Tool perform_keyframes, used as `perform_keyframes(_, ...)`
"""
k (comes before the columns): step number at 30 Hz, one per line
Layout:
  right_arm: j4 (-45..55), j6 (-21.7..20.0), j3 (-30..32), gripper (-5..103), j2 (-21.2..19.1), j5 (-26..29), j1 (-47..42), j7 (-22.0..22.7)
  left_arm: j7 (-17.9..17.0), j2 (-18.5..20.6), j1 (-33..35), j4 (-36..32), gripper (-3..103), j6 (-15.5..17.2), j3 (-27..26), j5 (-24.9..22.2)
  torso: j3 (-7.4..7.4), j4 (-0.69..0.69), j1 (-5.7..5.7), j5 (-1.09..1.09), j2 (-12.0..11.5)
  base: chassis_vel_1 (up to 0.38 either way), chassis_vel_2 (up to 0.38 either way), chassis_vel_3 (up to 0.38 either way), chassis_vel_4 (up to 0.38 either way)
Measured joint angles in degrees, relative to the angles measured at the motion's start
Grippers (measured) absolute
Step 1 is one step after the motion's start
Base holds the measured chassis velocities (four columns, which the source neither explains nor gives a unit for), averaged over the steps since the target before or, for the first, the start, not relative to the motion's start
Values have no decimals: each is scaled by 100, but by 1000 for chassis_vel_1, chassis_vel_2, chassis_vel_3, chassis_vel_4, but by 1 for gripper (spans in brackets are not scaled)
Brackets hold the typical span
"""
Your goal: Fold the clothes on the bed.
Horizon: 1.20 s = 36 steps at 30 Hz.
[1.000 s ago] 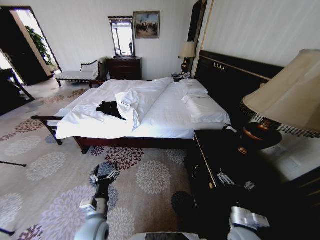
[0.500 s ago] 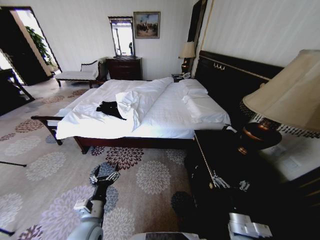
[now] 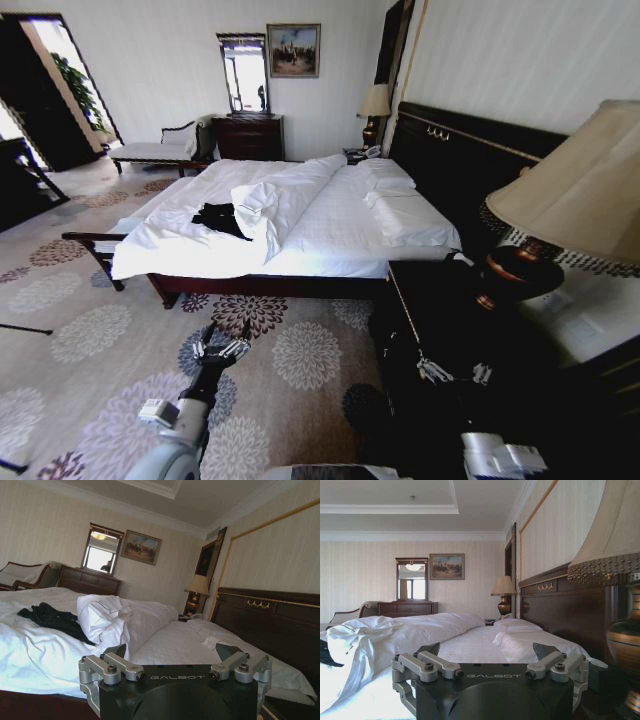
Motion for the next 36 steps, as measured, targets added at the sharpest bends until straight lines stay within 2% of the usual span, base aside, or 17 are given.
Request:
perform_keyframes(21,-147,223,-107,100,316,-232,162,-35,57,2,56,171,100,-213,39,119,3,0,8,-1,-3,-202,205,217,-208)
perform_keyframes(36,-364,312,-118,100,390,-228,314,46,79,-8,153,120,100,-364,39,45,0,0,-2,0,0,-88,24,108,-25)
